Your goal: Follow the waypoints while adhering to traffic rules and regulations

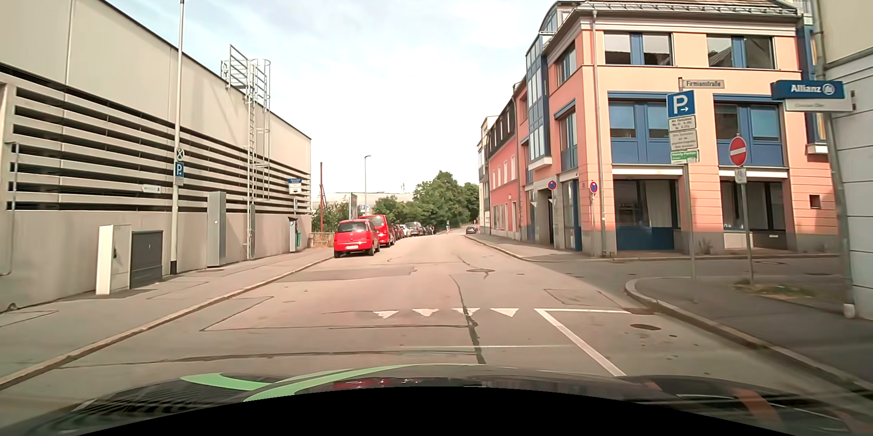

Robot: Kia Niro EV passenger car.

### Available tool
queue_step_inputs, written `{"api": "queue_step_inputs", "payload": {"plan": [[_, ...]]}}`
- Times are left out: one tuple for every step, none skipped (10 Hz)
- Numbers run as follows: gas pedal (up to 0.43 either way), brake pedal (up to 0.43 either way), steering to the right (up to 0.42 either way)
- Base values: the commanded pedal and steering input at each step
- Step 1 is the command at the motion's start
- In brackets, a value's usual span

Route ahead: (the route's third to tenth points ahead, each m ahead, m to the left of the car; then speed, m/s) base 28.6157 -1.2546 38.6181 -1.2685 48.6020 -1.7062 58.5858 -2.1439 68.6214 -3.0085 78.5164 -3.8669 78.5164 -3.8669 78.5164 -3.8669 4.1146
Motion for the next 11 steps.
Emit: {"api": "queue_step_inputs", "payload": {"plan": [[0.000,0.213,0.006],[0.000,0.220,0.005],[0.000,0.213,0.005],[0.000,0.220,0.005],[0.000,0.220,0.005],[0.000,0.226,0.005],[0.000,0.213,0.005],[0.000,0.201,0.005],[0.000,0.183,0.005],[0.000,0.171,0.005],[0.000,0.159,0.005]]}}
